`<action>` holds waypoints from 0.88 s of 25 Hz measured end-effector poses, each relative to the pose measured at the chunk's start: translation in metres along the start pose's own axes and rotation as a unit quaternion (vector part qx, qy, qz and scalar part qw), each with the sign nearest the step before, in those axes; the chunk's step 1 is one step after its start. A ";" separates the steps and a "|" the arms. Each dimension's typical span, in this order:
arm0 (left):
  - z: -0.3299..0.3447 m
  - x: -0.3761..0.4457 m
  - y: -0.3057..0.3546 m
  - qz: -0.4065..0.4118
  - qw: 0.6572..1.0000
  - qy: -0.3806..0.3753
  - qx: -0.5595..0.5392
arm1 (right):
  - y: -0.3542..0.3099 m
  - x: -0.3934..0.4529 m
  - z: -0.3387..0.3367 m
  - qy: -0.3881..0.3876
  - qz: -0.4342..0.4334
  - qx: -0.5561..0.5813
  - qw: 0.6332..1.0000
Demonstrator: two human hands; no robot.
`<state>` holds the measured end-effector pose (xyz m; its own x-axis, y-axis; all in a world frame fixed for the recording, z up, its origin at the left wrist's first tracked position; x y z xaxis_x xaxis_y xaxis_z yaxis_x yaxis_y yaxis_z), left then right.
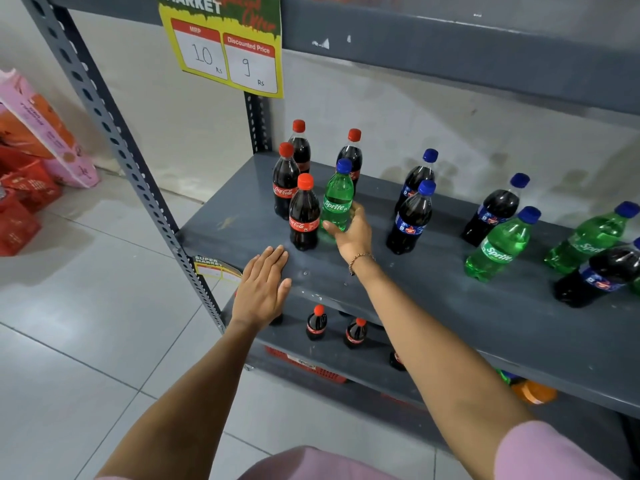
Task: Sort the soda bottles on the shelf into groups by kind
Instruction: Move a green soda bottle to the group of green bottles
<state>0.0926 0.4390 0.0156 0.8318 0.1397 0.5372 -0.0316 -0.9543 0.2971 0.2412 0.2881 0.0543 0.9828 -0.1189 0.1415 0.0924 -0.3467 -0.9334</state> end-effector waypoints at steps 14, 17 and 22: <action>0.012 -0.015 0.069 0.019 1.000 0.013 -0.013 | 0.032 -0.051 -0.079 -0.002 -0.029 0.051 0.998; 0.022 -0.019 0.105 0.042 0.999 -0.009 -0.006 | 0.045 -0.065 -0.115 -0.001 -0.028 0.021 0.999; 0.044 -0.035 0.189 0.076 0.996 -0.042 0.003 | 0.067 -0.080 -0.202 0.047 -0.035 -0.007 0.998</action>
<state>0.0818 0.2423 0.0184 0.8607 -0.0280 0.5083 -0.1574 -0.9642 0.2135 0.1362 0.0865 0.0467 0.9544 -0.1817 0.2368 0.1568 -0.3698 -0.9158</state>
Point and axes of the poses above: each hand's wrist, its own x-axis towards the middle knuckle, its own z-axis out of the palm, y = z × x, the point moved 9 cm from there along x, towards the middle knuckle, and after that the axes turned 12 degrees about y, right-handed, at the moved point
